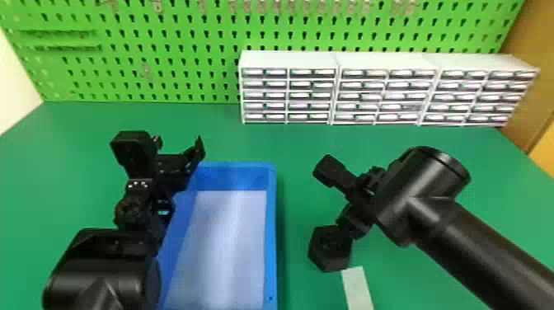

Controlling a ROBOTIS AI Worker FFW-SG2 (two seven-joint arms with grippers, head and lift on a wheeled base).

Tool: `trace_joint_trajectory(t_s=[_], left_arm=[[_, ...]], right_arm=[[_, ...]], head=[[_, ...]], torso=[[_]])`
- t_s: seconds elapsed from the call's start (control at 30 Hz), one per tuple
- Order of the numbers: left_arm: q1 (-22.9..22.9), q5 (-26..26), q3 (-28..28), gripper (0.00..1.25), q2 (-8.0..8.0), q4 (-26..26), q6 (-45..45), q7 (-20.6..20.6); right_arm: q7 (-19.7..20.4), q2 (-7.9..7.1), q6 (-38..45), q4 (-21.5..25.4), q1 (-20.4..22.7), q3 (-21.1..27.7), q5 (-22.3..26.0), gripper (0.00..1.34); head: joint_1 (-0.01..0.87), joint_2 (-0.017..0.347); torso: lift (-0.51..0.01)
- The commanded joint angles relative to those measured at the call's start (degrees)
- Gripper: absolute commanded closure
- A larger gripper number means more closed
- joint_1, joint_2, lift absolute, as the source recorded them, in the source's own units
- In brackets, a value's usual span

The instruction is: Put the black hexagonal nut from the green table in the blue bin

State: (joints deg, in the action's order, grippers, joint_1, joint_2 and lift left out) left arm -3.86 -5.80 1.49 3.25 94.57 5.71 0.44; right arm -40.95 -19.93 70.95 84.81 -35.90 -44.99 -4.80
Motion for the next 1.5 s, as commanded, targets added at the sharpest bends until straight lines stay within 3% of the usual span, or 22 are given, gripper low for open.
trace_joint_trajectory(t_s=[0.0,0.27,0.43,0.8,1.27,1.47], left_arm=[[-0.1,0.0,0.0,0.38,0.00,0.0,0.0,0.0],[-0.1,0.0,0.0,0.38,0.00,-0.1,0.0,0.0],[-0.1,0.0,0.0,0.38,0.00,-0.1,-0.1,0.0],[-0.1,-0.1,-0.1,0.38,0.00,-0.1,-0.1,0.0],[0.0,-0.1,-0.1,0.38,0.00,-0.1,0.0,0.0],[0.0,-0.1,-0.1,0.38,0.00,-0.1,-0.1,0.0]], right_arm=[[0.0,0.16,-0.6,-1.0,0.0,0.0,0.1,0.28],[0.0,0.24,-0.7,-1.3,0.0,0.0,0.1,0.36],[0.0,0.24,-0.7,-1.4,0.0,0.0,0.1,0.66],[0.0,0.42,0.1,-1.3,0.1,0.2,0.1,1.06],[-0.2,0.33,2.4,1.2,-0.1,0.7,-2.2,1.06],[-3.5,0.24,2.8,3.0,-0.2,3.2,-6.5,1.06]], head=[[0.686,0.051],[0.686,0.051],[0.686,0.051],[0.686,0.051],[0.686,0.051],[0.686,0.051]], torso=[[-0.096],[-0.096],[-0.096],[-0.096],[-0.096],[-0.096]])
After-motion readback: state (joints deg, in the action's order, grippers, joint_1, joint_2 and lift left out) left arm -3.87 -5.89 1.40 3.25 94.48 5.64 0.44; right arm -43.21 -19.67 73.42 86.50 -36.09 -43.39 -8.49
